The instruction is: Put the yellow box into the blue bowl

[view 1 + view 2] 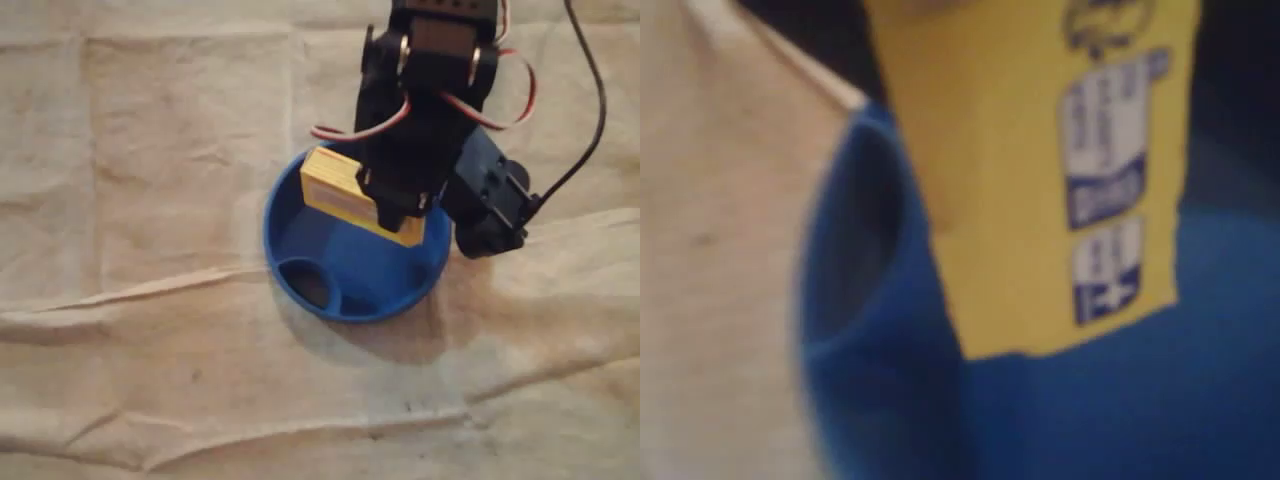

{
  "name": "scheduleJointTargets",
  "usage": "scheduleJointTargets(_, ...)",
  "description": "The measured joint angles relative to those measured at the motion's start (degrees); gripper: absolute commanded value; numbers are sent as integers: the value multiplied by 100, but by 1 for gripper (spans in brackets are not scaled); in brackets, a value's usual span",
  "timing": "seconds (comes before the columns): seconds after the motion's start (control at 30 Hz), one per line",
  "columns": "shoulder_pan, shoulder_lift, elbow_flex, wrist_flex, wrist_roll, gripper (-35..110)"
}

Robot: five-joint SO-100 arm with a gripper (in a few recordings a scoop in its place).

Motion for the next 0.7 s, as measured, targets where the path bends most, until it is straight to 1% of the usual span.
scheduleJointTargets(0.43, 44, 0, 0, 9, 0, 2)
scheduleJointTargets(0.57, 202, 0, 0, -70, 0, 9)
scheduleJointTargets(0.7, 316, 0, 0, -466, 0, 20)
